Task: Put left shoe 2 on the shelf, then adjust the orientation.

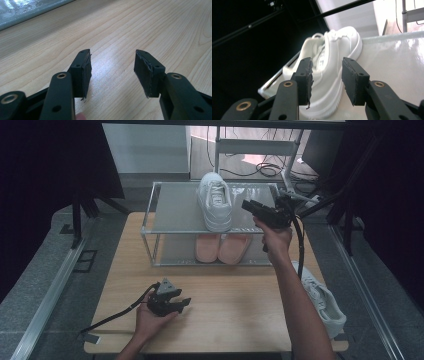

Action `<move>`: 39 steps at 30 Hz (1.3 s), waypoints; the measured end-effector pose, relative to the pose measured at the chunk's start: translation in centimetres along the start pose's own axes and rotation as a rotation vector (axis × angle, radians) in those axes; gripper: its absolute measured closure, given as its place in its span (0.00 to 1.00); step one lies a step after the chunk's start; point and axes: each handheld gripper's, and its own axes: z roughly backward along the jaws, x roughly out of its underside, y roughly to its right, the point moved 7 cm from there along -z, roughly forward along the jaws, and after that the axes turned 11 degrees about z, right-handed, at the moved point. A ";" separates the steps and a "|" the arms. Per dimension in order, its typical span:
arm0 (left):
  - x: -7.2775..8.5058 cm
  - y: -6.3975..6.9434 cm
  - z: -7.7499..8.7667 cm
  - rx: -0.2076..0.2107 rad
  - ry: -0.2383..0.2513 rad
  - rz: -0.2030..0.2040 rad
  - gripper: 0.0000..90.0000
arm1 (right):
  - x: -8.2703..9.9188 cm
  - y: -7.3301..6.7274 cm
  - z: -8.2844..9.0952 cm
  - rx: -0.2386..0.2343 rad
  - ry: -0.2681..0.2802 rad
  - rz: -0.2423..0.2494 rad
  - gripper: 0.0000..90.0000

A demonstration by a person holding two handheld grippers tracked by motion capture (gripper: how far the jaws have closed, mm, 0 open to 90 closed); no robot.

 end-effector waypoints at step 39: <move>-0.2 0.1 0.2 0.000 0.017 0.019 0.54 | 8.9 -0.3 8.6 0.020 -0.119 0.224 0.64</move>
